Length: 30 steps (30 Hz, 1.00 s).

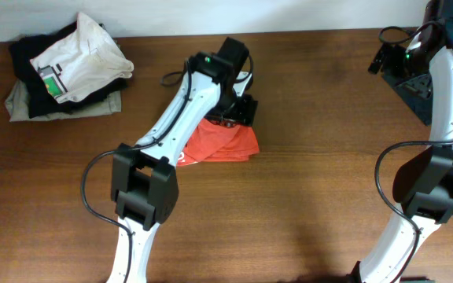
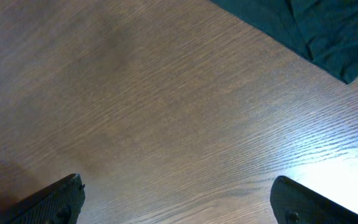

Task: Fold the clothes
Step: 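Fold the left end of the shirt rightward with the left gripper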

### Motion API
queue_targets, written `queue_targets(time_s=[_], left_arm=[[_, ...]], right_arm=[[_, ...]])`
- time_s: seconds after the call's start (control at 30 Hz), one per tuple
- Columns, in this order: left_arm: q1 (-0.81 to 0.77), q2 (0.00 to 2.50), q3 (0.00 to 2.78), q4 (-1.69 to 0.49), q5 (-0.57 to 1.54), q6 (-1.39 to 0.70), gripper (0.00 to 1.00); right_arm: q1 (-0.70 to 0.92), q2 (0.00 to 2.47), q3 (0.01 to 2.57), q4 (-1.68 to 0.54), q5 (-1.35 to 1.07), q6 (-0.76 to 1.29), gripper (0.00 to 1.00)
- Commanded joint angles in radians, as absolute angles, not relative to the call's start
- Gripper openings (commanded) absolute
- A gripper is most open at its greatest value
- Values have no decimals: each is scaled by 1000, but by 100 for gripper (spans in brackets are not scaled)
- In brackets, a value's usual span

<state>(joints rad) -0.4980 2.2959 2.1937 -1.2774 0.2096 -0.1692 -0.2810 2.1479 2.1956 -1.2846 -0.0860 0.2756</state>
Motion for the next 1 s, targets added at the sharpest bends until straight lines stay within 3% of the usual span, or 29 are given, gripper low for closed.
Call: queue_targets(time_s=[0.0, 0.1, 0.17, 0.33, 0.47, 0.57, 0.6, 0.63, 0.7, 0.8, 0.87, 0.9, 0.93, 0.97], left_arm=[[-492, 2285, 2429, -1475, 149, -163, 99], [-419, 2289, 2470, -1688, 81, -162, 99], [-408, 2298, 2409, -1678, 89, -163, 99], [-410, 2314, 2121, -1427, 134, -163, 99], [-410, 2352, 2066, -1324, 134, -163, 98], [-424, 2352, 2069, -1344, 189, -163, 66], [-443, 2351, 2070, -1375, 230, -163, 26], [-461, 2350, 2072, -1392, 233, -163, 20], [-498, 2349, 2102, -1428, 232, -163, 21], [-561, 2348, 2171, -1460, 233, -163, 31], [-584, 2349, 2171, -1467, 233, -164, 32], [-599, 2349, 2170, -1471, 233, -164, 38], [-614, 2349, 2170, -1471, 235, -167, 50], [-624, 2349, 2170, -1470, 244, -167, 53]], right_arm=[[-282, 2149, 2199, -1287, -73, 267, 99], [-282, 2149, 2199, -1287, -73, 267, 99], [-282, 2149, 2199, -1287, -73, 267, 99], [-282, 2149, 2199, -1287, -73, 267, 99], [-282, 2149, 2199, -1287, -73, 267, 99], [-282, 2149, 2199, -1287, -74, 267, 99], [-282, 2149, 2199, -1287, -73, 267, 99], [-282, 2149, 2199, -1287, -73, 267, 99], [-282, 2149, 2199, -1287, -73, 267, 99], [-282, 2149, 2199, -1287, -73, 267, 99], [-282, 2149, 2199, -1287, -73, 267, 99], [-282, 2149, 2199, -1287, -73, 267, 99], [-282, 2149, 2199, -1287, -73, 267, 99], [-282, 2149, 2199, -1287, -73, 267, 99]])
